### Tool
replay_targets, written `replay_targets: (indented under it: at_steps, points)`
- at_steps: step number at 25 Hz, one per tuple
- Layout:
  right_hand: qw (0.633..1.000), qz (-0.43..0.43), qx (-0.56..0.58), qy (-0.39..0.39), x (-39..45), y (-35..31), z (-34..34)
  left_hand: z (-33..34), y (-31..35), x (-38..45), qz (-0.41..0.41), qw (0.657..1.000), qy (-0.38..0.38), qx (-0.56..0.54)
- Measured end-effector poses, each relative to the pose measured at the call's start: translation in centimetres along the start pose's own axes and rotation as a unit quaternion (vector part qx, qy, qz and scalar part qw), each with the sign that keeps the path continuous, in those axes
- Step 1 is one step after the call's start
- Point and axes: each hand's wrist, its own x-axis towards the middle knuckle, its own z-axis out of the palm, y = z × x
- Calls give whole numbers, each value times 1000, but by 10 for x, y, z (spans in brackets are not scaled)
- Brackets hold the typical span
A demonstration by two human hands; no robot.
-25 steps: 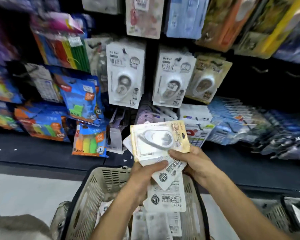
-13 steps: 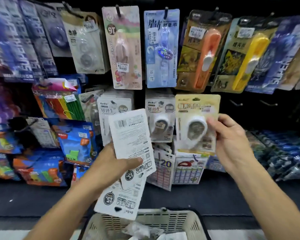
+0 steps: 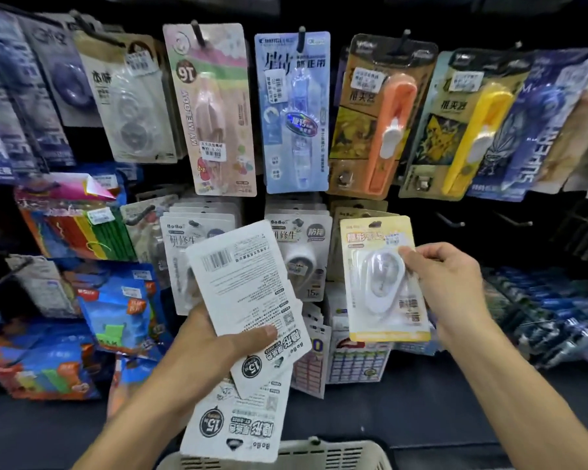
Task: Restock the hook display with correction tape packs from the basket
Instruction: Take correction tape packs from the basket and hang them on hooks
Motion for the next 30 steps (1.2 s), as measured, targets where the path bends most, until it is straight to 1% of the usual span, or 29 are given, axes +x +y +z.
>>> replay_targets:
  at_steps: [1,2,3,4,5,6,7,8,9,10,11,12,13,14,15,16,17,18,19,20,21,22,23,25,26,27,28,30]
  points:
    - [990,-72,-115,41,-3,-1,3,2,-2,0,15,1000,13,21]
    - [972,-142,-181,49,-9,-2,7,5,-3,0,41,996,39,63]
    - [969,-179,-171,-5,-21,-5,12,7,-4,-1,89,983,75,143]
    - [980,-134,-71,-130,-38,-10,20,9,-6,-1,153,945,112,265]
    - [950,-21,77,-301,-58,-17,28,10,-9,-2,213,882,136,398]
    - [886,97,187,-413,-72,-21,36,11,-13,-3,258,815,139,499]
    - [831,186,253,-459,-79,-21,39,12,-14,-5,284,773,130,553]
    - [797,245,283,-475,-81,-21,39,13,-14,-6,306,745,132,578]
    - [802,272,275,-456,-78,-20,37,13,-14,-6,325,727,140,588]
    - [823,276,249,-430,-75,-18,34,13,-14,-6,337,717,143,593]
    - [841,280,219,-409,-74,-16,32,14,-12,-8,339,716,140,594]
    - [859,275,188,-390,-72,-13,30,13,-11,-9,327,723,136,593]
    - [875,263,164,-371,-69,-7,29,9,-10,-10,303,740,140,584]
    - [893,242,158,-345,-67,-3,27,1,-7,-9,268,768,153,561]
    - [910,210,161,-320,-64,-2,24,-9,-2,-8,225,807,173,518]
    - [921,180,177,-297,-61,-2,20,-18,3,-8,176,853,196,451]
    - [922,161,209,-283,-57,-1,17,-23,7,-7,124,902,214,353]
    - [916,152,240,-283,-56,-1,16,-26,9,-5,81,942,223,238]
    - [908,151,250,-298,-59,-1,17,-24,10,-3,50,966,217,130]
    - [905,152,234,-321,-65,1,21,-19,10,-3,27,978,202,53]
    - [904,152,214,-337,-71,3,27,-13,9,-3,12,982,187,2]
    - [906,154,216,-330,-77,4,33,-8,7,-3,3,984,173,-34]
    - [911,155,245,-294,-80,6,36,-5,6,-3,2,985,161,-62]
    - [919,161,325,-154,-77,6,34,-5,6,-1,26,985,150,-87]
    - [923,164,338,-86,-74,5,29,-6,6,-1,42,984,152,-84]
    - [928,163,332,-40,-73,6,26,-7,6,0,55,983,156,-80]
    - [935,158,317,-16,-73,8,23,-7,5,1,62,982,158,-76]
    - [943,146,298,4,-76,14,19,-6,5,3,70,982,159,-77]
